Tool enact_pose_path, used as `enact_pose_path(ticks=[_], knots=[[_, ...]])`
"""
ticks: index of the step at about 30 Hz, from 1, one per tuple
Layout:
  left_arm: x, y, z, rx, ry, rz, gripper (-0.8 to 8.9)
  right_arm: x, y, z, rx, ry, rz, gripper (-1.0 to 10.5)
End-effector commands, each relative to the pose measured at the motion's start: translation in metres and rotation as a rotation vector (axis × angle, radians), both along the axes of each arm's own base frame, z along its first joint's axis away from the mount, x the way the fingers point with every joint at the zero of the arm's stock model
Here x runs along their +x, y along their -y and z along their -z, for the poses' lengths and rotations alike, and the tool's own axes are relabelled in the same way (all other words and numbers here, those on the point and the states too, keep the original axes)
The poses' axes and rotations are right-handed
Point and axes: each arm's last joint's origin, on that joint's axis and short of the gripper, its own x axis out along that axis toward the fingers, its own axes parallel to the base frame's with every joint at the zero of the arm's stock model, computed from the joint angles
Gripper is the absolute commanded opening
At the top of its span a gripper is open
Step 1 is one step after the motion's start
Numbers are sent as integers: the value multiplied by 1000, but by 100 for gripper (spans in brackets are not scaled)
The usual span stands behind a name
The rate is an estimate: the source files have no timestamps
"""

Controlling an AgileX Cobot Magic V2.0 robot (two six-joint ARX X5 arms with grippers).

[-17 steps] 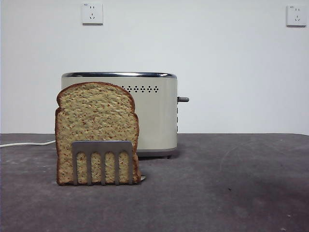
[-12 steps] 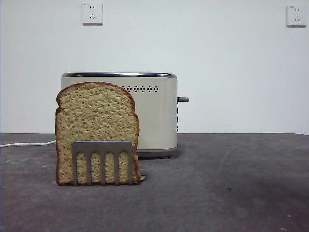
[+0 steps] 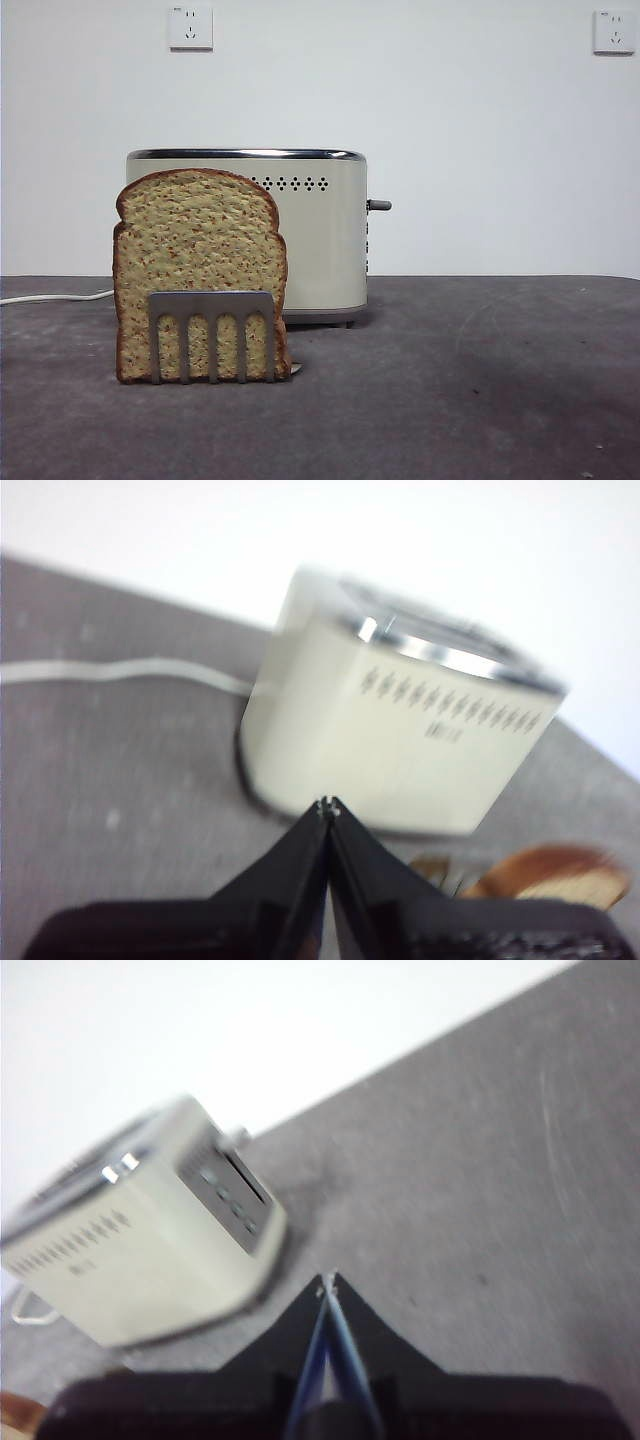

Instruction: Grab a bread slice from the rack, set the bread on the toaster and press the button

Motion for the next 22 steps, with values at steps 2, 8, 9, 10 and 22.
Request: enact_pose_path(ticks=[2,8,9,10,22], knots=[[-4,1,-25,-10,3,43,-7,-1,0,-28,10,38,-5,-13],[-6,6,-66,76,-10,217,-7,4,-4,-75,-96,25,-131,-13],[-5,6,-71,92,-19,247,-7,5,-4,-82,-119,17,-154,-13],[-5,7,-78,114,-27,280,-7,7,-5,-91,-147,5,-185,-13],[-7,13,-135,288,-88,569,-8,27,-14,-187,-437,-137,-565,-12]])
